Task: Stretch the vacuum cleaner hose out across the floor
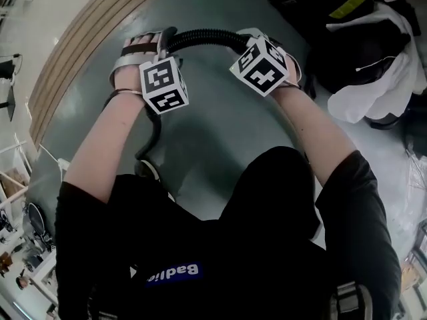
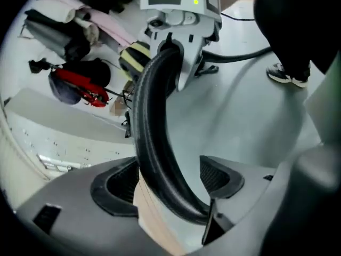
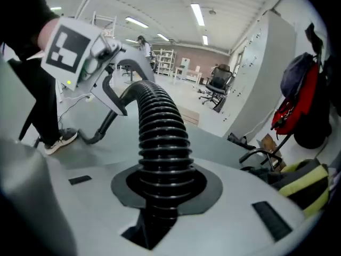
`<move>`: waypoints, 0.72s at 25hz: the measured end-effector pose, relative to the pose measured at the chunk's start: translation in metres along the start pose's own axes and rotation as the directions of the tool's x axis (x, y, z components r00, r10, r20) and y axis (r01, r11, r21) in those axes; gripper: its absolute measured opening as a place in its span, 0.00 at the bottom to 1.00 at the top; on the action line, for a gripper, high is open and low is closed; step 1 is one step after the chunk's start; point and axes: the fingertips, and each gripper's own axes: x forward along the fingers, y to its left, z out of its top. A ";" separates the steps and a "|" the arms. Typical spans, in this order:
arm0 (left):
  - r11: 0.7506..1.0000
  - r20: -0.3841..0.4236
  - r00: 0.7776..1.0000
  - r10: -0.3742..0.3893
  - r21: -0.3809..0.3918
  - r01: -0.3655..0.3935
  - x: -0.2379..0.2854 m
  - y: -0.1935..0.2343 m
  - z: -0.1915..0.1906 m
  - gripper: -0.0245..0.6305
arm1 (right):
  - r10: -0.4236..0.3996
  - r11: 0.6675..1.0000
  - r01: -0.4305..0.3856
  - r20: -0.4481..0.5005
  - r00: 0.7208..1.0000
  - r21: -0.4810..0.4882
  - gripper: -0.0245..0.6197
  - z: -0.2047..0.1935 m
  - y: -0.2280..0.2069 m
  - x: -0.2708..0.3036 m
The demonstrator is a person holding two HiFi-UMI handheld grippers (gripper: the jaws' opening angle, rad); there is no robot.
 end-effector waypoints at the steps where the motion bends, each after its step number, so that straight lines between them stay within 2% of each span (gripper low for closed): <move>1: 0.998 0.024 1.000 -0.002 -0.063 0.003 0.003 -0.001 -0.016 0.57 | -0.007 0.999 0.008 -0.008 1.000 0.037 0.18 0.002 -0.003 -0.002; 4: 0.971 0.114 0.993 -0.016 -0.236 0.043 0.016 -0.012 -0.059 0.62 | -0.035 0.992 0.036 -0.015 0.999 0.119 0.18 0.016 -0.014 -0.011; 8: 0.907 0.207 0.977 -0.059 -0.397 0.139 0.054 -0.035 -0.100 0.64 | -0.055 0.977 0.058 -0.024 0.998 0.205 0.18 0.036 -0.020 -0.017; 11: 0.821 0.227 0.964 -0.136 -0.520 0.238 0.087 -0.060 -0.134 0.64 | -0.071 0.955 0.075 -0.022 0.997 0.288 0.18 0.048 -0.020 -0.020; 13: 0.753 0.233 0.949 -0.211 -0.580 0.309 0.107 -0.076 -0.156 0.64 | -0.096 0.952 0.108 -0.055 0.994 0.286 0.18 0.050 -0.021 -0.022; 14: 0.736 0.233 0.941 -0.244 -0.587 0.336 0.116 -0.083 -0.166 0.64 | -0.108 0.957 0.127 -0.088 0.990 0.262 0.18 0.048 -0.021 -0.020; 15: 0.745 0.220 0.936 -0.273 -0.567 0.351 0.122 -0.088 -0.176 0.63 | -0.110 0.964 0.137 -0.127 0.986 0.227 0.18 0.043 -0.017 -0.016; 16: 0.779 0.189 0.937 -0.294 -0.520 0.350 0.127 -0.092 -0.189 0.60 | -0.103 0.973 0.134 -0.169 0.980 0.187 0.18 0.037 -0.010 -0.008; 17: 0.826 0.142 0.942 -0.305 -0.452 0.336 0.132 -0.096 -0.204 0.43 | -0.089 0.982 0.121 -0.209 0.974 0.147 0.18 0.029 -0.001 0.001; 18: 0.870 0.094 0.948 -0.303 -0.380 0.315 0.137 -0.098 -0.220 0.41 | -0.071 0.988 0.102 -0.248 0.966 0.115 0.18 0.021 0.009 0.011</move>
